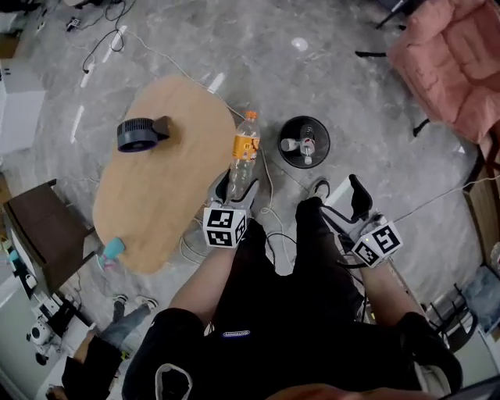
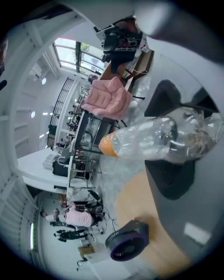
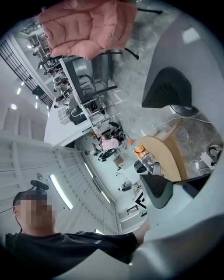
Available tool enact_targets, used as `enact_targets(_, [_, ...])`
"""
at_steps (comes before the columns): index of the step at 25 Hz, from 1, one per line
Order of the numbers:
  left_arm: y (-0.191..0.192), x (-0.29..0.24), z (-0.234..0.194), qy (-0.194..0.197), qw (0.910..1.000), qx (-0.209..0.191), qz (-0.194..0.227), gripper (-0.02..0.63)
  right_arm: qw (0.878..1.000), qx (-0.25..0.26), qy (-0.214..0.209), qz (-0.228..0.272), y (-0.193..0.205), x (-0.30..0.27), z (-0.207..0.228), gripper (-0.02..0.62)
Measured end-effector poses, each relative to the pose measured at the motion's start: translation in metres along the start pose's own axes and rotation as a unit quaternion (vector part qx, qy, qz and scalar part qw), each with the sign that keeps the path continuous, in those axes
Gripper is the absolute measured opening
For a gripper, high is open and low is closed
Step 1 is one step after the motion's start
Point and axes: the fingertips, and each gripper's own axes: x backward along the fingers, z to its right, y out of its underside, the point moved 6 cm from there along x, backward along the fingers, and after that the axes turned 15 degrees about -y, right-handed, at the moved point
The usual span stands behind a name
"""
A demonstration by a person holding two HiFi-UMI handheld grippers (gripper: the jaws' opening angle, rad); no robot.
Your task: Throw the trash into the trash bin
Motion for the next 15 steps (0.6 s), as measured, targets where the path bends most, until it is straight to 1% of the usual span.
enact_targets(3, [-0.001, -0.026, 0.034, 0.022, 0.9991, -0.034, -0.014, 0.317, 0.999, -0.011, 0.027, 0.014, 0.006, 0.031, 0.016, 0.503])
enact_targets(8, [0.006, -0.075, 0.078, 0.043, 0.9944, -0.078, -0.057, 0.316, 0.997, -0.031, 0.057, 0.037, 0.013, 0.075, 0.033, 0.502])
enact_targets(11, [0.015, -0.11, 0.101, 0.051, 0.988, -0.117, -0.087, 0.318, 0.995, -0.046, 0.073, 0.042, 0.023, 0.102, 0.038, 0.503])
enact_targets(15, [0.031, -0.147, 0.127, 0.062, 0.9765, -0.164, -0.126, 0.318, 0.992, -0.066, 0.093, 0.051, 0.036, 0.131, 0.046, 0.503])
